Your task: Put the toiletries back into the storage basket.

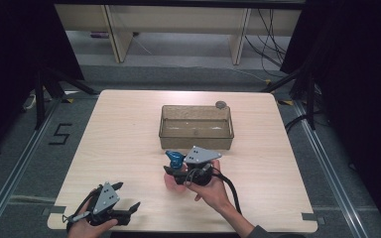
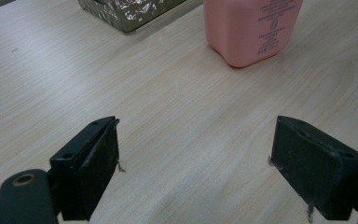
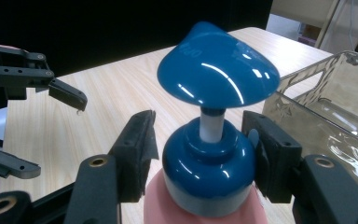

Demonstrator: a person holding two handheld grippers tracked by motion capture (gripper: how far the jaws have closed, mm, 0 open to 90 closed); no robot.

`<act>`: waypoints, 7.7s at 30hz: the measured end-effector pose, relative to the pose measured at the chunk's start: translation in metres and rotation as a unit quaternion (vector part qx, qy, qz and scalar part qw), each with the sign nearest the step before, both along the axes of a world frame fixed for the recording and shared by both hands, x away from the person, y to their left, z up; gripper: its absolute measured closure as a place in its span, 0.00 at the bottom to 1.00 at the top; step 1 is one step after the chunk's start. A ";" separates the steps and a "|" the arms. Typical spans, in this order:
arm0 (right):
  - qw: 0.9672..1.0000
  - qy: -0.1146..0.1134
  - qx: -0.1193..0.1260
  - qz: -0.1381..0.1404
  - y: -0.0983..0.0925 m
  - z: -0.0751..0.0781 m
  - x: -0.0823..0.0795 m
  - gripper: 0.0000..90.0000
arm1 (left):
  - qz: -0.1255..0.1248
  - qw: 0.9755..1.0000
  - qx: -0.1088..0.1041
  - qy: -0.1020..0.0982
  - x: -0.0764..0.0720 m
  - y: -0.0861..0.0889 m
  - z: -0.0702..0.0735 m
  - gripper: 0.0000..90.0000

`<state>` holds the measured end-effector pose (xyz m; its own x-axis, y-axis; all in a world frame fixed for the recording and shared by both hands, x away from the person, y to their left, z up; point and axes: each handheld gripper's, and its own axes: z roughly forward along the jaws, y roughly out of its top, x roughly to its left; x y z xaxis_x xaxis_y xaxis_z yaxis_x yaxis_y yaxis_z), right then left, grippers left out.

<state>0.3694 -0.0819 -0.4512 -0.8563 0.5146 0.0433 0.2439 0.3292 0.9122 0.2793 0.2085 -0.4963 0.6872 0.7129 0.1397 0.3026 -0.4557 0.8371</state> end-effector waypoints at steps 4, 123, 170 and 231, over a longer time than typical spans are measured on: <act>1.000 -0.011 0.009 -0.002 0.000 -0.001 0.002 0.55 | 0.002 1.000 -0.007 0.002 -0.001 -0.001 0.000 0.16; 0.986 -0.038 0.014 -0.161 -0.080 0.105 0.093 0.60 | -0.001 1.000 -0.008 0.003 0.000 0.001 0.001 0.16; 0.967 -0.012 -0.004 -0.253 -0.102 0.051 0.150 0.60 | 0.003 1.000 -0.011 0.003 0.000 0.000 0.000 0.16; 0.966 -0.002 -0.005 -0.260 -0.106 0.015 0.139 0.48 | 0.000 1.000 -0.007 0.006 0.000 0.000 -0.001 0.16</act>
